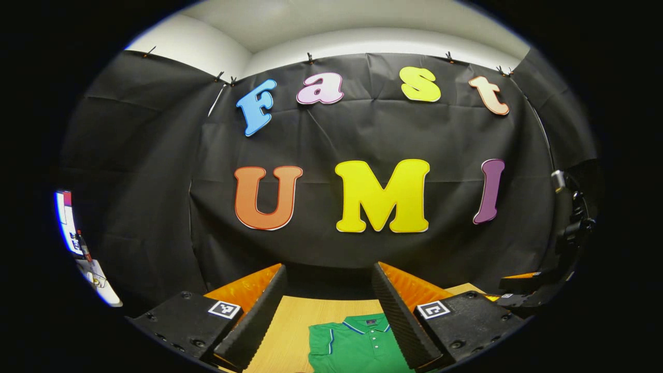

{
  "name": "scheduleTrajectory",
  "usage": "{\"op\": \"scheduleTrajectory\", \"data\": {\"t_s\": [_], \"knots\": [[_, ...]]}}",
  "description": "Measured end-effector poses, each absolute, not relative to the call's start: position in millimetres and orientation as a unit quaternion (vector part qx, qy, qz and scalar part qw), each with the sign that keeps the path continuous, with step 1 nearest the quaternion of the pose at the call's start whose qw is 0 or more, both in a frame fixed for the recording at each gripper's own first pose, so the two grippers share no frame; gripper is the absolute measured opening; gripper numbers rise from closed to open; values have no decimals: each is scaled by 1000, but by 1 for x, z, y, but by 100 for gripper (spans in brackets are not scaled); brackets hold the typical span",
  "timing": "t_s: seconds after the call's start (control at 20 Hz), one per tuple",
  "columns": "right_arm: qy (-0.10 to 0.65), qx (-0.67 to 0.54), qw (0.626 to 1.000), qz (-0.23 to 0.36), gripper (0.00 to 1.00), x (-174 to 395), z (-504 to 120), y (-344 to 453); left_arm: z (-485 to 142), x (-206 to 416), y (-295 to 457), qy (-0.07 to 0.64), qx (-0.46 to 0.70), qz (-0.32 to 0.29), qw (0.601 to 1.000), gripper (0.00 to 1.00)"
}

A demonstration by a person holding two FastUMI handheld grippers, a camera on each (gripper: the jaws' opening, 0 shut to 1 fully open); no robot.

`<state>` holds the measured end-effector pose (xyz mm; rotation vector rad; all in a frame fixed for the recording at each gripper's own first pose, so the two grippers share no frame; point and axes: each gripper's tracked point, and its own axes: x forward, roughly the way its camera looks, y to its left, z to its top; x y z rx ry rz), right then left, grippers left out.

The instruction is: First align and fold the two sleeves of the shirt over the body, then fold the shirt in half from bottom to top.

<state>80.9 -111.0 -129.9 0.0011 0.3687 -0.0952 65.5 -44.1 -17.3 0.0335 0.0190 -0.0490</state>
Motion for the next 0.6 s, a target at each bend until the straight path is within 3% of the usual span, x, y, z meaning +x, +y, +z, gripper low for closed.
{"op": "scheduleTrajectory", "data": {"t_s": [0.6], "knots": [[346, -4, 937, -51, 95, 150, -291, -171, -46, 77, -41, 54, 23, 2, 998, 100]]}}
